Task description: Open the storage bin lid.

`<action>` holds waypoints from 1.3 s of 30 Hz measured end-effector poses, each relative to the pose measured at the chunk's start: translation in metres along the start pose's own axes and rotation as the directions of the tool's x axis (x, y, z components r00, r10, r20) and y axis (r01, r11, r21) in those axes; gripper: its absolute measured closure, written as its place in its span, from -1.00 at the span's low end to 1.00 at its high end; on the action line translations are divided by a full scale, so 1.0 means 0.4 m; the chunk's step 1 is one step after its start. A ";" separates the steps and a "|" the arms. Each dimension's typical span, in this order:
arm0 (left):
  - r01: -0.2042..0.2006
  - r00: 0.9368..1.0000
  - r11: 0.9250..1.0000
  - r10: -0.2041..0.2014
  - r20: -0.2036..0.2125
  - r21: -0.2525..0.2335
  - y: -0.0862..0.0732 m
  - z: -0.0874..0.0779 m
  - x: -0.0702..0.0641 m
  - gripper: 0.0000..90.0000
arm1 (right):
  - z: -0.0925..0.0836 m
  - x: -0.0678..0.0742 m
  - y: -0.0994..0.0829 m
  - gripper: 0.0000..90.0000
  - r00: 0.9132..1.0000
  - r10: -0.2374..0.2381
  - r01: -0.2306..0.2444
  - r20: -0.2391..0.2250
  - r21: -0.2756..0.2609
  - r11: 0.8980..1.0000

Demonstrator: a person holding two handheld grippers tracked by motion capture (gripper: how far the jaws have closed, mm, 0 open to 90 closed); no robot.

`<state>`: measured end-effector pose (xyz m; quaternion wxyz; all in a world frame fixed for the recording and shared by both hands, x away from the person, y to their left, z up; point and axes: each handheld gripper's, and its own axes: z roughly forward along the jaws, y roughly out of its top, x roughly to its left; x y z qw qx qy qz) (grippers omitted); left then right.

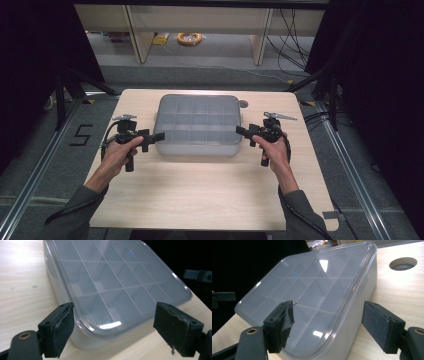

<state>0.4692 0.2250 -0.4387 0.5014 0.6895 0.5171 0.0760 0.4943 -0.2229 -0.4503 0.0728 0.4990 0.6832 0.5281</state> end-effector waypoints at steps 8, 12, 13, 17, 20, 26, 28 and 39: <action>0.027 1.000 0.999 -0.027 0.003 0.030 0.032 0.046 0.032 -0.63 | 0.017 -0.013 0.012 -0.37 0.999 0.033 -0.033 0.006 0.016 0.999; 0.059 0.998 0.998 -0.058 -0.024 0.034 0.047 0.068 0.056 -0.61 | 0.030 -0.023 0.018 -0.33 1.000 0.031 -0.031 0.003 0.029 0.999; 0.063 0.998 0.997 -0.062 -0.030 0.038 0.050 0.074 0.062 -0.61 | 0.032 -0.019 0.020 -0.32 0.998 0.062 -0.062 0.003 0.038 0.997; 0.121 0.992 0.992 -0.120 -0.031 0.045 0.069 0.092 0.084 -0.60 | 0.048 -0.031 0.028 -0.26 0.997 0.068 -0.069 0.019 0.047 0.996; 0.133 0.990 0.990 -0.131 -0.046 0.050 0.079 0.108 0.093 -0.58 | 0.061 -0.044 0.033 -0.25 0.999 0.028 -0.029 0.022 0.055 0.998; 0.143 0.988 0.988 -0.138 -0.075 0.062 0.081 0.132 0.112 -0.54 | 0.075 -0.033 0.039 -0.23 0.993 0.116 -0.118 0.024 0.096 0.988; 0.142 0.988 0.987 -0.137 -0.074 0.070 0.080 0.138 0.114 -0.54 | 0.082 -0.036 0.041 -0.22 0.994 0.107 -0.108 0.022 0.093 0.990; 0.180 0.982 0.982 -0.178 -0.056 0.048 0.087 0.170 0.130 -0.47 | 0.121 -0.045 0.054 -0.15 0.997 0.076 -0.078 0.034 0.096 0.992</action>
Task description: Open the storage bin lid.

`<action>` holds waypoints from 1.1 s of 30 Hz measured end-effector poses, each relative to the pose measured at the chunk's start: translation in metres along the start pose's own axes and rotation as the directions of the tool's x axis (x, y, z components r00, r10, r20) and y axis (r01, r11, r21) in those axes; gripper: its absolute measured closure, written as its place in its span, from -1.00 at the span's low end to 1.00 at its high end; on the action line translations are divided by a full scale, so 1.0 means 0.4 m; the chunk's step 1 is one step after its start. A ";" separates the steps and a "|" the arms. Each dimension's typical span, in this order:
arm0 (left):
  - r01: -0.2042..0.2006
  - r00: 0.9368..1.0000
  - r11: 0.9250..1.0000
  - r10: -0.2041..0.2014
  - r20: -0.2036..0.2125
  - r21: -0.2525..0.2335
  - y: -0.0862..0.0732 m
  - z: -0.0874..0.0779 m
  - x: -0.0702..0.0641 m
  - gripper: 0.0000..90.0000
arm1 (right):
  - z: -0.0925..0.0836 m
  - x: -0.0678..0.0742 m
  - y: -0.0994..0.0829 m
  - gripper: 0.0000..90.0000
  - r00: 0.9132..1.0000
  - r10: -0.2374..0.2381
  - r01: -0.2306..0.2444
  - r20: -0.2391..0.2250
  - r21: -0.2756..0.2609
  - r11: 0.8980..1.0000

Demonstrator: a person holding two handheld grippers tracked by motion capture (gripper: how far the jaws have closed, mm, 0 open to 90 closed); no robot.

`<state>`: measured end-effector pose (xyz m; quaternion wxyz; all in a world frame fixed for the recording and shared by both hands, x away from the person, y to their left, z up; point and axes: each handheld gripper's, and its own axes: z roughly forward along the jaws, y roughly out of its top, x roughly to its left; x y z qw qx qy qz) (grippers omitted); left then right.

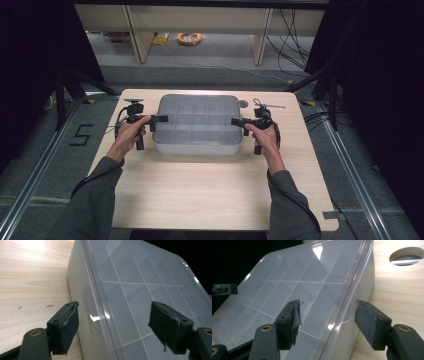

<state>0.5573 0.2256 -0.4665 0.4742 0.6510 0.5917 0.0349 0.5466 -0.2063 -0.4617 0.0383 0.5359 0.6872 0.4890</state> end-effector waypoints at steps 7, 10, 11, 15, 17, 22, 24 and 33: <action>0.017 1.000 1.000 -0.017 -0.003 -0.007 0.005 0.014 -0.005 -0.34 | 0.013 -0.007 -0.002 -0.05 1.000 -0.017 0.017 0.012 -0.002 1.000; 0.013 1.000 1.000 -0.013 -0.024 -0.006 0.002 0.012 -0.006 -0.24 | 0.013 -0.006 -0.001 -0.01 1.000 0.008 -0.008 0.001 -0.007 1.000; 0.013 1.000 1.000 -0.013 -0.026 -0.008 0.003 0.010 -0.005 -0.21 | 0.011 -0.001 -0.001 0.00 0.999 0.037 -0.037 -0.003 -0.003 0.999; 0.025 0.999 0.999 -0.027 -0.036 -0.031 0.005 -0.001 -0.008 -0.06 | 0.014 0.001 0.000 -0.02 0.999 -0.024 0.025 0.037 -0.022 0.999; 0.029 0.999 0.999 -0.030 -0.043 -0.039 0.002 -0.004 -0.009 0.00 | 0.009 0.011 0.002 0.01 0.999 0.001 0.000 0.038 -0.026 1.000; 0.060 0.997 0.996 -0.062 -0.034 -0.073 0.007 -0.020 -0.011 0.07 | -0.009 0.026 0.014 0.09 0.998 -0.041 0.044 0.052 -0.050 0.998; 0.073 0.997 0.993 -0.075 -0.026 -0.094 0.012 -0.028 -0.014 0.14 | -0.019 0.024 0.018 0.17 0.999 -0.041 0.043 0.033 -0.072 0.997; 0.097 0.995 0.986 -0.098 0.001 -0.133 0.018 -0.059 -0.026 0.24 | -0.055 0.038 0.027 0.37 1.000 0.004 -0.004 -0.004 -0.103 0.995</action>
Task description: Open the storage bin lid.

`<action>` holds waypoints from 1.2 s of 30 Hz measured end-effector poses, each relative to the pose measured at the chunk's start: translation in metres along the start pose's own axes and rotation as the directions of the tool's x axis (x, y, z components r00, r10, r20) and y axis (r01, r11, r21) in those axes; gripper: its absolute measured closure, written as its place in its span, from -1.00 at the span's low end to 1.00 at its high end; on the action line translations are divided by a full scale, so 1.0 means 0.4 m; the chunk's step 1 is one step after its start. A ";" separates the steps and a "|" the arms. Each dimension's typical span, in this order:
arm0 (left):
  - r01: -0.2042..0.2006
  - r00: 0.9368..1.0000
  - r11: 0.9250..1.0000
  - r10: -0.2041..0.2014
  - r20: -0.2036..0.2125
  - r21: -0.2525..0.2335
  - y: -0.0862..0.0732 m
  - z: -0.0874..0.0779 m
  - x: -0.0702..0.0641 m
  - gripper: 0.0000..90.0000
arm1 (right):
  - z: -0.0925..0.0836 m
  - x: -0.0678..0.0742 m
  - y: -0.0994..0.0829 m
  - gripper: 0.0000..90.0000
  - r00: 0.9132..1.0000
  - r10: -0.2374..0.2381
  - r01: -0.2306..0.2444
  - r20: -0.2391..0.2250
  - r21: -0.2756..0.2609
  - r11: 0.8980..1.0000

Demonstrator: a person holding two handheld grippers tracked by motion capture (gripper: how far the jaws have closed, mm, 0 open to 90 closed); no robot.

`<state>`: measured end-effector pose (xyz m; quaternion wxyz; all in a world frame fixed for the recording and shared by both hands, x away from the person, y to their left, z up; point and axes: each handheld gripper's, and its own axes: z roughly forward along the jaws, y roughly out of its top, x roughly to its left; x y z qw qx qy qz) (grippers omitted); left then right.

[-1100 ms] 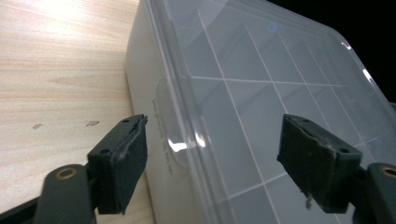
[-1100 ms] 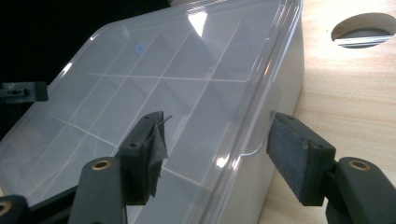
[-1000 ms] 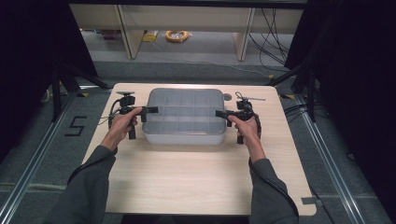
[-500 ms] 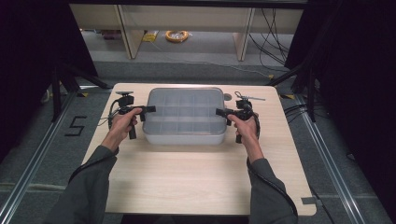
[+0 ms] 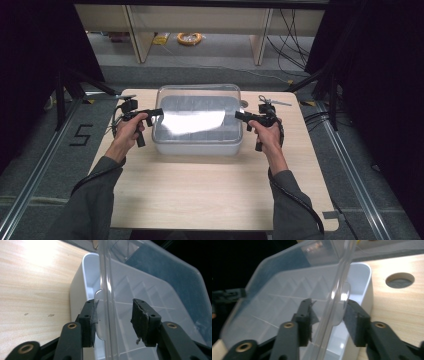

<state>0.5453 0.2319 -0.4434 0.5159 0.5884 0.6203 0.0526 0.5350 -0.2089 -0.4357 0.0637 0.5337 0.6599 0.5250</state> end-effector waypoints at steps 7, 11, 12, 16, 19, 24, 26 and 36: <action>-0.036 0.999 0.999 0.036 0.007 -0.012 0.014 -0.027 -0.026 0.27 | -0.034 0.009 0.007 0.46 0.999 -0.030 0.029 -0.022 -0.044 0.999; -0.060 0.998 0.998 0.060 0.005 -0.016 0.017 -0.040 -0.039 0.27 | -0.046 0.012 0.008 0.51 0.999 -0.029 0.028 -0.030 -0.059 0.998; -0.069 0.998 0.997 0.069 0.010 -0.019 0.018 -0.044 -0.042 0.27 | -0.047 0.010 0.008 0.52 0.998 -0.043 0.041 -0.035 -0.064 0.997; -0.096 0.995 0.995 0.097 0.031 -0.032 0.014 -0.067 -0.051 0.27 | -0.067 0.016 0.009 0.60 0.998 -0.006 0.000 -0.063 -0.093 0.996; -0.103 0.994 0.994 0.104 0.041 -0.044 0.010 -0.087 -0.061 0.28 | -0.085 0.021 0.010 0.63 0.996 -0.020 0.010 -0.087 -0.116 0.993; -0.119 0.991 0.992 0.122 0.048 -0.048 0.008 -0.113 -0.078 0.28 | -0.113 0.049 0.014 0.65 0.996 -0.033 0.023 -0.078 -0.126 0.992; -0.127 0.990 0.991 0.129 0.048 -0.053 0.007 -0.122 -0.084 0.28 | -0.119 0.050 0.015 0.65 0.995 -0.053 0.041 -0.081 -0.136 0.990; -0.170 0.984 0.983 0.173 0.046 -0.074 -0.008 -0.170 -0.116 0.30 | -0.150 0.072 0.006 0.64 0.995 -0.037 0.024 -0.094 -0.140 0.990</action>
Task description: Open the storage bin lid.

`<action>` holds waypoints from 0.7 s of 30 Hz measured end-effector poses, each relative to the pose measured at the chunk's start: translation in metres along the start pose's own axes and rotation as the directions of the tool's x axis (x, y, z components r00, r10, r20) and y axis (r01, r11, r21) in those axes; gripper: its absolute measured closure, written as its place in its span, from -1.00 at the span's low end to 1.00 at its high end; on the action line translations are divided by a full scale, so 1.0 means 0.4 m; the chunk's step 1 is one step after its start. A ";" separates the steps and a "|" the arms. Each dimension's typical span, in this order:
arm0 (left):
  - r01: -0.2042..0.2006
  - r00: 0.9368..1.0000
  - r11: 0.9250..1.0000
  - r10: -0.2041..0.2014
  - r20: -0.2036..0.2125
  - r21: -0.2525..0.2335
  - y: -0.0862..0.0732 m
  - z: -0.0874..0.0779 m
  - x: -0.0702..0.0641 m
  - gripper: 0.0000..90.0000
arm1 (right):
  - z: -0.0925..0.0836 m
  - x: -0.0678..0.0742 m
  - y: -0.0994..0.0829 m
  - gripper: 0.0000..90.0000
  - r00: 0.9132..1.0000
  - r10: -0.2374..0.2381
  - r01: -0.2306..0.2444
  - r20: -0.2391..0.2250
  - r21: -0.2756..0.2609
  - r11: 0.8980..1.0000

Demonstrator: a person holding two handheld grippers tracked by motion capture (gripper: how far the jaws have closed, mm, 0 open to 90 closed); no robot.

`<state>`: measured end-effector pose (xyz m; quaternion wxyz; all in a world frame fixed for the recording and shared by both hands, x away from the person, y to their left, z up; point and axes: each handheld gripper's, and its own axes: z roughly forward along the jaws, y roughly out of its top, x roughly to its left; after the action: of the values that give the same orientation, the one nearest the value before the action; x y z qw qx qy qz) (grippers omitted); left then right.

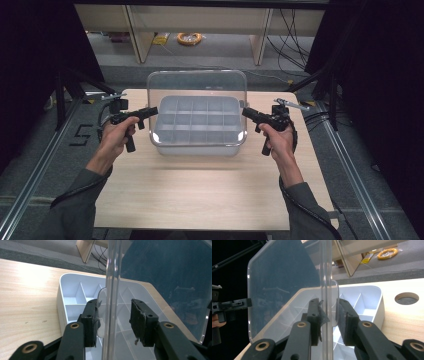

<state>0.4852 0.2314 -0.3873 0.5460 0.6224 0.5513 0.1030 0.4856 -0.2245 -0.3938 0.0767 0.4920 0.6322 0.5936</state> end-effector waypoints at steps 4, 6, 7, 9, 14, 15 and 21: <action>-0.018 1.000 1.000 0.018 -0.006 -0.009 0.001 -0.020 -0.016 0.30 | -0.014 0.011 -0.001 0.64 1.000 -0.018 0.018 0.000 -0.010 1.000; -0.022 1.000 1.000 0.022 0.003 -0.021 0.001 -0.029 -0.022 0.30 | -0.023 0.016 0.001 0.64 0.999 -0.036 0.036 -0.005 -0.019 0.999; -0.025 1.000 1.000 0.025 -0.003 -0.019 0.001 -0.034 -0.026 0.30 | -0.026 0.019 0.002 0.64 0.999 -0.039 0.039 -0.007 -0.028 0.999; -0.033 0.999 0.999 0.033 -0.002 -0.023 0.000 -0.044 -0.034 0.30 | -0.035 0.027 0.003 0.64 0.999 -0.042 0.042 -0.005 -0.024 0.999; -0.044 0.999 0.999 0.044 0.003 -0.023 -0.009 -0.070 -0.049 0.30 | -0.058 0.048 0.001 0.64 0.999 -0.040 0.039 -0.019 -0.034 0.999; -0.050 0.999 0.999 0.050 0.006 -0.021 -0.011 -0.074 -0.049 0.30 | -0.062 0.049 -0.002 0.64 0.998 -0.054 0.053 -0.021 -0.040 0.998; -0.052 0.999 0.999 0.052 0.007 -0.015 -0.045 -0.084 -0.053 0.30 | -0.081 0.056 -0.030 0.64 0.998 -0.063 0.063 -0.018 -0.036 0.997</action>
<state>0.4424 0.2301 -0.3786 0.5498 0.6329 0.5320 0.1189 0.4458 -0.2281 -0.3834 0.0980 0.4647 0.6374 0.6068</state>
